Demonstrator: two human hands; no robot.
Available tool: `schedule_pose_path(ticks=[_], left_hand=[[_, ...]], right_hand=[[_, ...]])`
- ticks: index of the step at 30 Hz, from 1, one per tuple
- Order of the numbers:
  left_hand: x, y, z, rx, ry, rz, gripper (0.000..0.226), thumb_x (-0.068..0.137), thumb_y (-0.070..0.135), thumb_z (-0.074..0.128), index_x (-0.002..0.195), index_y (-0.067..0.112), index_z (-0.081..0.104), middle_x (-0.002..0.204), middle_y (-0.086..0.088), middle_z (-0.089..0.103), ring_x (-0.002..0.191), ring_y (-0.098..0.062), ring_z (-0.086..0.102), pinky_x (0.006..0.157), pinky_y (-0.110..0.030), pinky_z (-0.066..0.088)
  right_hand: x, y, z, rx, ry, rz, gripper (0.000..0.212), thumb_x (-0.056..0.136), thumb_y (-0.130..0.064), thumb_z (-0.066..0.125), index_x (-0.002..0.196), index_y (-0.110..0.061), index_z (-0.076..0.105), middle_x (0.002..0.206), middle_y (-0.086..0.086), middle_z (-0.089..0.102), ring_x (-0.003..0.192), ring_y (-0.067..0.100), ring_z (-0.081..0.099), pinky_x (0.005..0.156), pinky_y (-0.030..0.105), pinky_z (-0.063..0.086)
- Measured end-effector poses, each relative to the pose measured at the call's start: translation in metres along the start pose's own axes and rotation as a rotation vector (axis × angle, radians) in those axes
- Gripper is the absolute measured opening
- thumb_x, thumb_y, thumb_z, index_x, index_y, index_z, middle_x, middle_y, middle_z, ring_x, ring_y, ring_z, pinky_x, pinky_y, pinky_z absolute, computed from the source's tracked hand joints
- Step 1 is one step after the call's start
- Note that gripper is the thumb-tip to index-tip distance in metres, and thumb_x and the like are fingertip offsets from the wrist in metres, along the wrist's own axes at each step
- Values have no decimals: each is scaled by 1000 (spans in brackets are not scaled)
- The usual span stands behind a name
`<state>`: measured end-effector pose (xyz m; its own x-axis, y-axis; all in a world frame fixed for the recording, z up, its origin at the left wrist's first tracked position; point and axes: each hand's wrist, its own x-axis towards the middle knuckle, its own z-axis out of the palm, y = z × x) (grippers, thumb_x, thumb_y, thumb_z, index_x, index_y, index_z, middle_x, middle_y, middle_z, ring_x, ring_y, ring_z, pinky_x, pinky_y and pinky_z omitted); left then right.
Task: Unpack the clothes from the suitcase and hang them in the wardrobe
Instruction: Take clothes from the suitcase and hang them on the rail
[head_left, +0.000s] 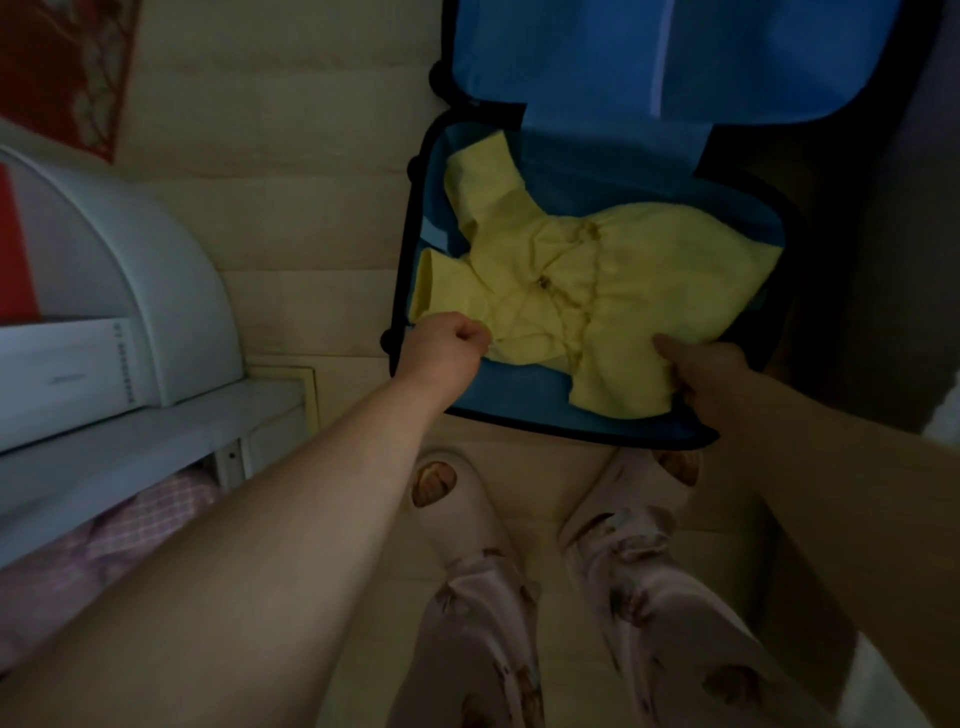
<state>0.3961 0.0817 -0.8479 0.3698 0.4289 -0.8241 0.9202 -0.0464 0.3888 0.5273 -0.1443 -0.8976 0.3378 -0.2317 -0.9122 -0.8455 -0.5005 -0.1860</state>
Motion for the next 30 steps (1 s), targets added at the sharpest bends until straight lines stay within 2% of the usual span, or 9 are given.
schedule_pose_path(ticks=[6,9,12,14,18,21,24,27,30], left_hand=[[-7,11,-4,13,-16,1,15,91,23,58,78,25,63,100,-3,68,96,-23,65,87,-35,54],[-28,20,-10,44,-51,-1,13,93,24,55,84,23,64,98,-1,66,96,-21,63,84,-31,52],[-53,30,-20,91,-73,3,16,94,22,53,91,18,68,96,-2,67,94,-22,63,83,-34,53],[-75,38,-31,122,-72,-1,16,93,24,54,94,19,68,100,-1,68,94,-21,64,83,-34,54],[-124,58,-55,203,-91,31,10,92,25,57,87,21,65,90,5,64,87,-13,60,72,-22,43],[-162,74,-75,231,-113,38,6,90,24,60,86,24,65,88,8,62,87,-11,59,73,-23,43],[-199,93,-101,231,-108,48,3,87,25,64,90,27,63,97,7,64,90,-11,58,75,-23,44],[-234,115,-130,210,-73,49,24,84,28,68,107,22,62,107,4,65,94,-12,59,81,-25,48],[-272,140,-161,164,-61,80,56,79,35,74,127,20,50,119,3,60,98,-11,57,82,-26,47]], right_hand=[[-24,-7,-2,-116,-12,-89,44,94,-25,56,133,-7,46,131,14,51,119,29,49,91,33,42],[-54,-6,0,-151,-19,-75,46,93,-21,57,134,-4,44,132,15,51,119,30,50,94,35,44],[-92,-13,-1,-209,-4,-107,48,93,-21,56,135,-2,42,131,15,51,118,32,51,90,33,44],[-119,-23,-5,-202,-19,-118,48,92,-22,57,135,-4,43,129,14,53,115,31,52,94,35,46],[-172,-49,-16,-210,-35,-147,49,92,-25,57,135,-6,43,126,14,54,112,32,53,89,38,47],[-213,-67,-27,-207,-19,-169,46,92,-24,57,133,-5,44,123,16,55,110,33,55,83,37,47],[-258,-83,-38,-150,-2,-172,50,92,-22,58,137,-8,40,125,15,54,111,33,54,83,37,46],[-304,-98,-45,-92,2,-191,49,91,-19,58,136,-7,40,124,16,54,110,34,54,83,37,47],[-354,-111,-52,-66,-16,-225,44,90,-17,59,130,-6,44,116,16,56,105,34,56,91,42,48]])
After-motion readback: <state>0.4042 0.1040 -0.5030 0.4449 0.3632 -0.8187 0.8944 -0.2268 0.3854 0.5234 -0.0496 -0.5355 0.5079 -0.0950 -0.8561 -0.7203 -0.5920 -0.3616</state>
